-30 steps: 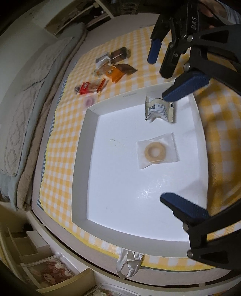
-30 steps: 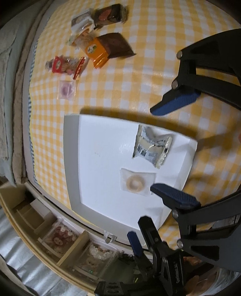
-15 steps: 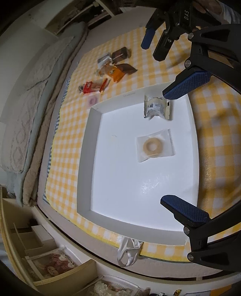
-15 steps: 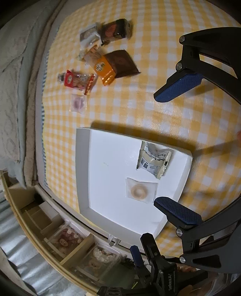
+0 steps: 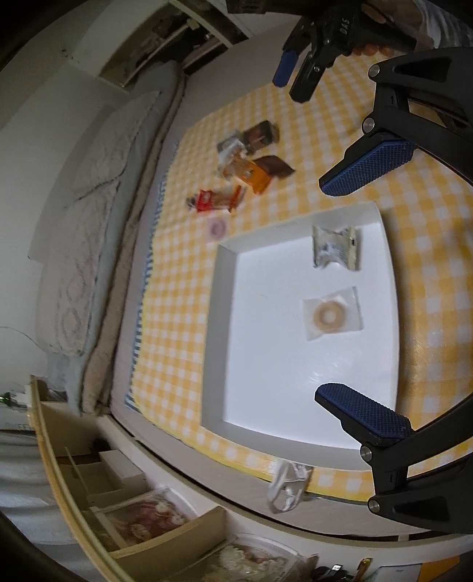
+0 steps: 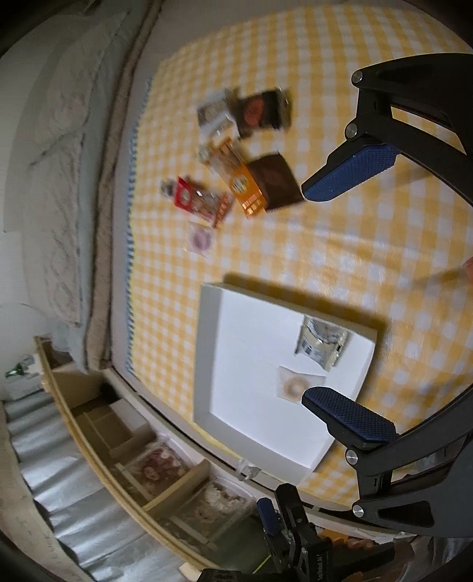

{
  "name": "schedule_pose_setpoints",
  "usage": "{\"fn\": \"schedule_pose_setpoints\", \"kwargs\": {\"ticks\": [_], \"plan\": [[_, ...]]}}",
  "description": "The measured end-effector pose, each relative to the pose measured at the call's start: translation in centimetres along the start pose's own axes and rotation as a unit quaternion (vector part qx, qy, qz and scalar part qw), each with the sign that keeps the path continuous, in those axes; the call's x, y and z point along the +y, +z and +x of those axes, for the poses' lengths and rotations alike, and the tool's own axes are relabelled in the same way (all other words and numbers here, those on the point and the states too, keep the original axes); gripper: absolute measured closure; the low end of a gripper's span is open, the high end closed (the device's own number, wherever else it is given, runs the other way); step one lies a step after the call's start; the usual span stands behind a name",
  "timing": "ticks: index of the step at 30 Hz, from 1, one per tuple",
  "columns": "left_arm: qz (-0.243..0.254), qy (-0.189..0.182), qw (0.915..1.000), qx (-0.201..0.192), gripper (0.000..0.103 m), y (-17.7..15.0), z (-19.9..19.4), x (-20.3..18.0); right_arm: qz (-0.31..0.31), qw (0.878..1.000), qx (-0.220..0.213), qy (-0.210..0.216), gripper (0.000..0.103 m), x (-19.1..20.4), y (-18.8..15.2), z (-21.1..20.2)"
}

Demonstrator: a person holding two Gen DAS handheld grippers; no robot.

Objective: Organize snacks
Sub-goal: 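Move both open tools back toward the snack pile, then grasp the brown-wrapped cake with the left tool while the right tool grasps the red-topped cake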

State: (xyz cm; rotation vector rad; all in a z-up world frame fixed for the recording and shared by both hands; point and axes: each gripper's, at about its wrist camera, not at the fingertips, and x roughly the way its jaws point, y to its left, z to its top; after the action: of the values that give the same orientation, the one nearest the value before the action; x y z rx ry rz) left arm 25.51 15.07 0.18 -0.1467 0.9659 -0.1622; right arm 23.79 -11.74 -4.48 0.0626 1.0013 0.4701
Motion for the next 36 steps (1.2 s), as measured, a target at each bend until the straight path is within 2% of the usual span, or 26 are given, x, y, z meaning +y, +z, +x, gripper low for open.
{"fn": "schedule_pose_setpoints", "kwargs": {"ticks": [8,18,23,27,32,36], "plan": [[0.022,-0.007,0.9997,-0.008,0.0,1.5,0.4,-4.6,0.006,0.999,-0.027,-0.039,0.0,-4.5,1.2,-3.5],[0.066,-0.029,0.9971,-0.025,0.0,4.1,3.4,-11.1,0.033,0.995,-0.046,-0.083,0.0,-10.8,1.9,-4.8],[0.088,-0.039,0.995,-0.027,0.0,4.9,6.2,-13.9,0.048,0.993,-0.047,-0.1,0.0,-14.0,2.4,-4.2],[0.112,-0.043,0.9924,-0.025,0.0,5.2,8.7,-16.4,0.034,0.992,-0.038,-0.116,0.0,-16.2,3.0,-2.7],[0.15,-0.054,0.987,-0.023,0.0,5.5,13.1,-19.5,0.037,0.991,-0.021,-0.13,0.0,-19.2,3.6,-0.1],[0.197,-0.061,0.9783,-0.016,0.0,5.2,17.0,-21.2,0.059,0.99,-0.023,-0.13,0.0,-21.7,4.1,1.9]]}}
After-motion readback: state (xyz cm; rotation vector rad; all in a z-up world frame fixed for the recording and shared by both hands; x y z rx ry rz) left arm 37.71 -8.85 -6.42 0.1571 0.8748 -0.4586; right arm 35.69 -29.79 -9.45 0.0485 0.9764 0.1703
